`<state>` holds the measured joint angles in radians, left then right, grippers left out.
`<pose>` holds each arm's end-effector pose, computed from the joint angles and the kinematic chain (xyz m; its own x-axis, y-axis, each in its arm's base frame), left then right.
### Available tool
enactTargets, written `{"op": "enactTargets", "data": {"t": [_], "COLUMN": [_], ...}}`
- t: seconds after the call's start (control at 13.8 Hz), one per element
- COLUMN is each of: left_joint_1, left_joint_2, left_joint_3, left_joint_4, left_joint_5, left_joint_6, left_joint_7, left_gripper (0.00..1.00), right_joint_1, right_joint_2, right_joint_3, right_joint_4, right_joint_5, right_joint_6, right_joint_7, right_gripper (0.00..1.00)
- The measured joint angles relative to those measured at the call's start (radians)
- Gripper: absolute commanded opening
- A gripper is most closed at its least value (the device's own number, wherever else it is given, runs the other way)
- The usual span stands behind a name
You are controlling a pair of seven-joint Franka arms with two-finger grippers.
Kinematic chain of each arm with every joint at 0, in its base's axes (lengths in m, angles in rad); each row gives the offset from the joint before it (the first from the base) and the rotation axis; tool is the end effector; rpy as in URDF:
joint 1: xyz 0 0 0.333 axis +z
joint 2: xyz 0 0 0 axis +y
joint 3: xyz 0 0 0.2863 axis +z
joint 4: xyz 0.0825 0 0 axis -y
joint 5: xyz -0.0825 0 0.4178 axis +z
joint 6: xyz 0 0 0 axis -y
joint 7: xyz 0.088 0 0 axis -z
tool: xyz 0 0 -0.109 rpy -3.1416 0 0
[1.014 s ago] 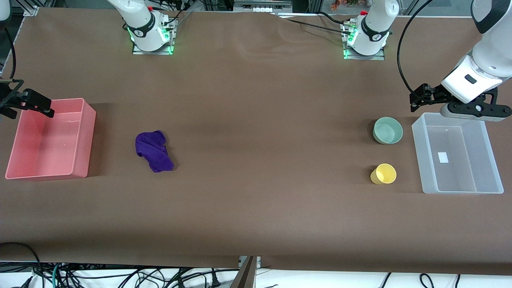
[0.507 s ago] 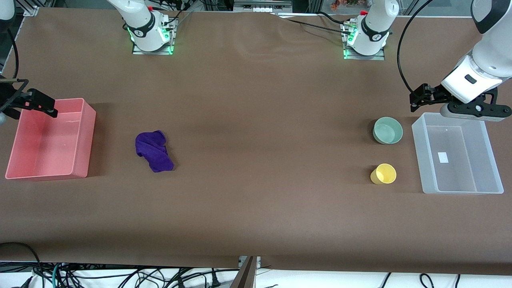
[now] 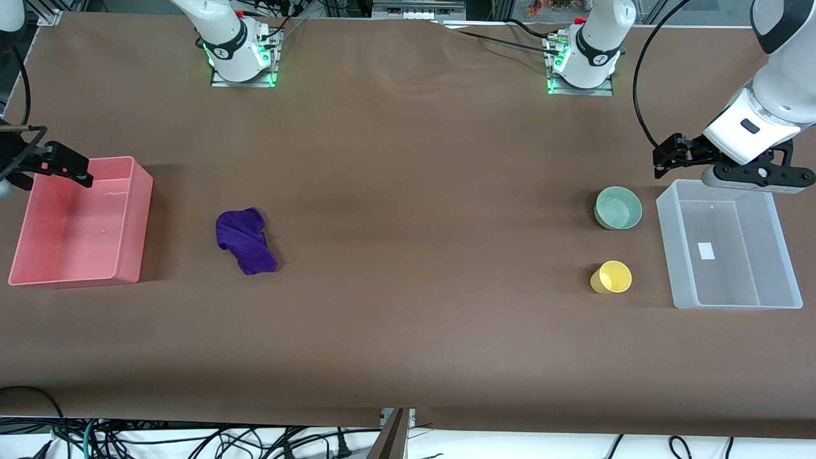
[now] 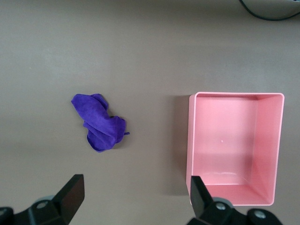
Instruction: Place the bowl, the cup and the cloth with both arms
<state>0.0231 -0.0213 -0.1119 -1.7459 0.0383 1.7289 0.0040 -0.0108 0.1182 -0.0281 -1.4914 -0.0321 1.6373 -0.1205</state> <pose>0.5883 -0.0492 0.5299 0.9951 -0.0986 0.0039 -0.0984 -0.9943 -0.0402 0.6268 -0.0268 0.5674 0.9962 0.0839 0.0232 0.0829 -0.9958 0.0385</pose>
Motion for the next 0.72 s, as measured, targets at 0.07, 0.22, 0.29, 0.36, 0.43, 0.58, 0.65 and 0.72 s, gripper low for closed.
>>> {"op": "enactTargets", "data": {"t": [0.07,0.22,0.29,0.36,0.43,0.58,0.65,0.72], "left_joint_1": [0.0,0.0,0.0,0.0,0.0,0.0,0.0,0.001], "left_joint_2": [0.0,0.0,0.0,0.0,0.0,0.0,0.0,0.0], "left_joint_3": [0.0,0.0,0.0,0.0,0.0,0.0,0.0,0.0], "left_joint_4": [0.0,0.0,0.0,-0.001,-0.001,-0.001,-0.001,-0.001], "left_joint_5": [0.0,0.0,0.0,0.0,0.0,0.0,0.0,0.0], "left_joint_6": [0.0,0.0,0.0,0.0,0.0,0.0,0.0,0.0], "left_joint_7": [0.0,0.0,0.0,0.0,0.0,0.0,0.0,0.0], "left_gripper": [1.0,1.0,1.0,1.0,1.0,1.0,1.0,1.0], "right_joint_1": [0.0,0.0,0.0,0.0,0.0,0.0,0.001,0.001], "right_joint_2": [0.0,0.0,0.0,0.0,0.0,0.0,0.0,0.0], "right_joint_3": [0.0,-0.001,-0.001,-0.001,-0.001,-0.001,0.0,0.0], "right_joint_4": [0.0,0.0,0.0,0.0,0.0,0.0,0.0,0.0], "right_joint_5": [0.0,0.0,0.0,-0.001,-0.002,-0.01,-0.015,-0.016], "right_joint_6": [0.0,0.0,0.0,0.0,0.0,0.001,0.001,0.001], "right_joint_7": [0.0,0.0,0.0,0.0,0.0,0.0,0.0,0.0], "right_gripper": [1.0,1.0,1.0,1.0,1.0,1.0,1.0,1.0]}}
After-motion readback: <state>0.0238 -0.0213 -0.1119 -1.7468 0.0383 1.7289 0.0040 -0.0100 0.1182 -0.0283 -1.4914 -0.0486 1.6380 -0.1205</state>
